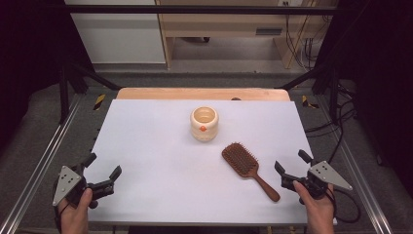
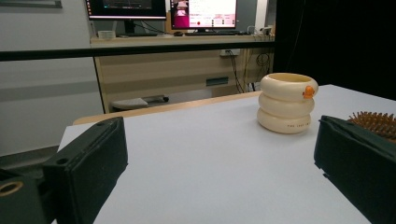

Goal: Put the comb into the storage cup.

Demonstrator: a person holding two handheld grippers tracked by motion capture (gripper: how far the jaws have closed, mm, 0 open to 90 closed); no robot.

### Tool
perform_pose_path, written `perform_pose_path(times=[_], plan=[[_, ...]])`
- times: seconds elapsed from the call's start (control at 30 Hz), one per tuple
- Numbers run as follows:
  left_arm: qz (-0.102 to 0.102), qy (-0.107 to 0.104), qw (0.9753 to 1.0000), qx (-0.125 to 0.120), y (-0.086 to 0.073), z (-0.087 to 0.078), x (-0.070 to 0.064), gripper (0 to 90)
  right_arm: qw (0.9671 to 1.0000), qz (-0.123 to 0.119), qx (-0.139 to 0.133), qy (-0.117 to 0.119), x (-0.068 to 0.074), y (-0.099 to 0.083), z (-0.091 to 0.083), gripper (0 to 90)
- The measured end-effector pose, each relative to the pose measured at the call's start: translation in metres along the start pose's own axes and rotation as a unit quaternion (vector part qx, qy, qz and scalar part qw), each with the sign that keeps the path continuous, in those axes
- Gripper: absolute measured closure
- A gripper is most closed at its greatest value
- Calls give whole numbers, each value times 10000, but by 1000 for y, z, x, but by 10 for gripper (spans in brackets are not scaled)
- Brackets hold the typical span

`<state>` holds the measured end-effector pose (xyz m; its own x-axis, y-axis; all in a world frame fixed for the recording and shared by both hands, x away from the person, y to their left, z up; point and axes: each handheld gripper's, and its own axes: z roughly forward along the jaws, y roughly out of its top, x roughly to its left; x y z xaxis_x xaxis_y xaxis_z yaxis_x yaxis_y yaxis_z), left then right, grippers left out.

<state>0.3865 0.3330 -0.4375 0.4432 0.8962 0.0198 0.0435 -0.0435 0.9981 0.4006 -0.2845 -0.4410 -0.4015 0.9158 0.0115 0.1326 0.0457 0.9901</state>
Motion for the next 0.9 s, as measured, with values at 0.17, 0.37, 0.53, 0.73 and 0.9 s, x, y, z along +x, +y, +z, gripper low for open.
perform_pose_path(times=[0.17,0.37,0.53,0.73,0.9], plan=[[50,-1,10000,28,0,1,-3,27,9995,150,73,-256,2,4,-4,66],[67,-24,10000,64,-1,1,-3,27,9989,224,228,-347,4,7,-3,68],[86,-34,9999,71,-1,-1,-5,27,9981,197,563,-144,7,9,-2,67],[69,-58,9999,110,-2,1,-5,27,9965,109,834,6,14,13,0,67],[73,-74,9999,127,-3,-1,-5,27,9925,-97,1190,252,25,16,7,66]])
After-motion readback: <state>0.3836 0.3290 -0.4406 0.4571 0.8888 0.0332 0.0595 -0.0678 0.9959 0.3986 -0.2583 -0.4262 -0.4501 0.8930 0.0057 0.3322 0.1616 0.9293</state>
